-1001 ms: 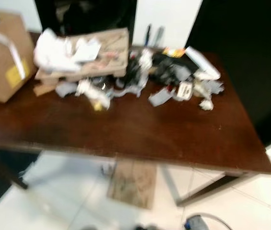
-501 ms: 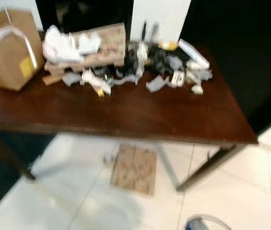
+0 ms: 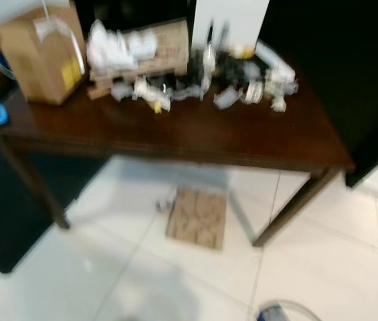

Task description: Picking trash to rubbish bin

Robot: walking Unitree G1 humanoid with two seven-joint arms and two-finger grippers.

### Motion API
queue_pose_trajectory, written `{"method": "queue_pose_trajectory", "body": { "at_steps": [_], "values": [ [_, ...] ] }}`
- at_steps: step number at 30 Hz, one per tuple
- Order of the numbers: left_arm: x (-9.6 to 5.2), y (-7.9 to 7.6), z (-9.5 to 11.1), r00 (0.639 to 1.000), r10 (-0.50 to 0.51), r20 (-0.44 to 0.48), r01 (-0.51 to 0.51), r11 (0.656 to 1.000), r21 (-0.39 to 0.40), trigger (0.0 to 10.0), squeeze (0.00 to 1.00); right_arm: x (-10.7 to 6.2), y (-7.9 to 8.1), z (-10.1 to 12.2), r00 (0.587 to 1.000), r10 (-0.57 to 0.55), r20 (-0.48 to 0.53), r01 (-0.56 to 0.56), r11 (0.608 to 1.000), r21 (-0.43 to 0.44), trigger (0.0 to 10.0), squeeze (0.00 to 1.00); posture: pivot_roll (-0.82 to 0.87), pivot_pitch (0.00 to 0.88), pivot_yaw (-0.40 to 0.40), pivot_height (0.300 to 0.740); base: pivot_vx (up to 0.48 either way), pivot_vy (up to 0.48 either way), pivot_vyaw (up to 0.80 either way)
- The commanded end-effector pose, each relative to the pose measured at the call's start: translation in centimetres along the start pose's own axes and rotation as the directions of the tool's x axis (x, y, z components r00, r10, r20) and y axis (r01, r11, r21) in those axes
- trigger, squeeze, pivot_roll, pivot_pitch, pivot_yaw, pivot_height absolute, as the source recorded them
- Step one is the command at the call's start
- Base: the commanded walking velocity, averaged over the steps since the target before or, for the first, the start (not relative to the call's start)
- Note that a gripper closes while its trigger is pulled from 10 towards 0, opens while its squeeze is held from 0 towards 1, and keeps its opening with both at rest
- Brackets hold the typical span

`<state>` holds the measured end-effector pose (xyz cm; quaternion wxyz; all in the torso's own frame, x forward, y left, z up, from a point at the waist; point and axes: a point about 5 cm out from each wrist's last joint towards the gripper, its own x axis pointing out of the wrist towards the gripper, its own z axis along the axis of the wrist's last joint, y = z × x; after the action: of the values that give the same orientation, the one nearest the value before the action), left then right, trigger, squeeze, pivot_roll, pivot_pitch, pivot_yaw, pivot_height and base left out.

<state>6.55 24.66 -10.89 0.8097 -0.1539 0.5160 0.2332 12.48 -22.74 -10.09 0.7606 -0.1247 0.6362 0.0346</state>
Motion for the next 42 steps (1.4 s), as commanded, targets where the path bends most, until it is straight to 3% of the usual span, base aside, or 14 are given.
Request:
{"method": "queue_pose_trajectory", "body": {
  "at_steps": [1,16,26,35,38,42],
  "values": [
    [-0.1,0.0,-0.6,1.000,-0.002,-0.022,0.002,1.000,0.010,10.0,0.00,0.1,0.2,-0.4,1.000,0.005,-0.013,-0.005,1.000,-0.001,10.0,0.00,0.22,0.123,-0.090,0.740,-0.334,0.000,0.00],
    [0.0,-0.5,-0.4,1.000,-0.018,-0.008,0.018,1.000,0.004,10.0,0.00,0.1,0.2,-0.4,1.000,0.003,-0.008,-0.003,1.000,-0.001,10.0,0.00,0.21,0.123,-0.090,0.740,-0.331,0.000,0.00],
    [0.1,-0.7,0.0,1.000,-0.028,0.006,0.028,1.000,0.012,10.0,0.00,0.1,0.2,-0.4,1.000,-0.006,0.009,0.006,1.000,0.007,10.0,0.00,0.21,0.128,-0.082,0.740,0.000,0.000,-0.80],
    [0.1,-0.8,0.1,0.999,-0.037,0.006,0.037,0.999,0.024,10.0,0.00,0.0,-0.2,0.3,0.998,-0.039,0.058,0.032,0.992,0.124,10.0,0.00,0.20,0.132,-0.077,0.740,0.000,0.000,-0.80],
    [0.1,-0.8,0.2,0.999,-0.040,0.007,0.040,0.999,0.028,10.0,0.00,-0.1,-0.6,1.2,0.993,-0.062,0.101,0.040,0.979,0.202,10.0,0.00,0.21,0.131,-0.079,0.740,0.000,0.000,-0.80],
    [0.1,-0.8,0.3,0.999,-0.041,0.011,0.041,0.999,0.028,10.0,0.00,-0.2,-0.7,1.8,0.990,-0.071,0.119,0.045,0.977,0.210,10.0,0.00,0.21,0.128,-0.081,0.740,0.000,0.000,-0.80]
  ]
}}
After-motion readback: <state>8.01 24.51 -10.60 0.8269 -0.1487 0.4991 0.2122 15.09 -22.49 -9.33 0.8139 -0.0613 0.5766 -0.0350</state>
